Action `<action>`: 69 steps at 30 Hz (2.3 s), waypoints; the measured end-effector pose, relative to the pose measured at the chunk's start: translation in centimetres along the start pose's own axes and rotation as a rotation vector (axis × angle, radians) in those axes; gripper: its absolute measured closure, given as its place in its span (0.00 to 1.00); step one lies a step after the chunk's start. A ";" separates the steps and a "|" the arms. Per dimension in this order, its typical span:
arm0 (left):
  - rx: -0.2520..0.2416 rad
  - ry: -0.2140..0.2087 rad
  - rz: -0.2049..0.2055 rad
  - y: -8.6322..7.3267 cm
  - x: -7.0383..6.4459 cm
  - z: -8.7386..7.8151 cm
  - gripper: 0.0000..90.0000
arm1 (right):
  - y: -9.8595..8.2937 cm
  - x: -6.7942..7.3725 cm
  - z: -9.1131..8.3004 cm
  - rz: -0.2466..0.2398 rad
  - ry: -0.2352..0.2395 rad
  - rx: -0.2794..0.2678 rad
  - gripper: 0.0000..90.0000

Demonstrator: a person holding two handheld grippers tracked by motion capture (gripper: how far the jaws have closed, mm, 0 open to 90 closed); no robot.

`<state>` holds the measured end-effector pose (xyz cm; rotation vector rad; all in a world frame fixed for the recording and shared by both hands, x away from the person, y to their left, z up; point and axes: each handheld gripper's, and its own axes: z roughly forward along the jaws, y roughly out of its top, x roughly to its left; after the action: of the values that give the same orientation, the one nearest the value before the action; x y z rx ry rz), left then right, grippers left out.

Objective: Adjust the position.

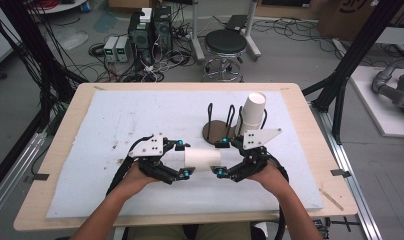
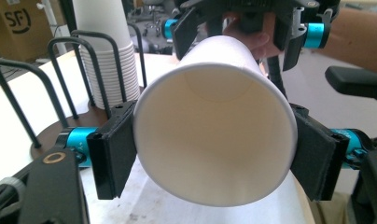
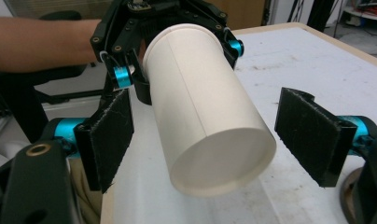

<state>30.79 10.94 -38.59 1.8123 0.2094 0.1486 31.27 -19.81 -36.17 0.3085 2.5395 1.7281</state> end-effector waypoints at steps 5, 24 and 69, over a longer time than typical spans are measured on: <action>0.081 0.019 0.013 0.8 0.1 -0.3 0.27 | 0.3 0.2 -0.3 -0.032 -0.036 0.039 0.22; 0.339 0.006 0.075 3.9 0.4 0.1 0.27 | 2.6 0.7 0.9 -0.198 -0.067 0.254 0.22; 0.503 -0.028 0.150 4.6 -0.1 3.0 0.27 | 2.9 1.0 5.9 -0.303 -0.028 0.576 0.34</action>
<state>31.57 6.98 -34.82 2.3311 0.0935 0.1880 31.64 -13.23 -35.59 -0.0363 2.8268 0.8671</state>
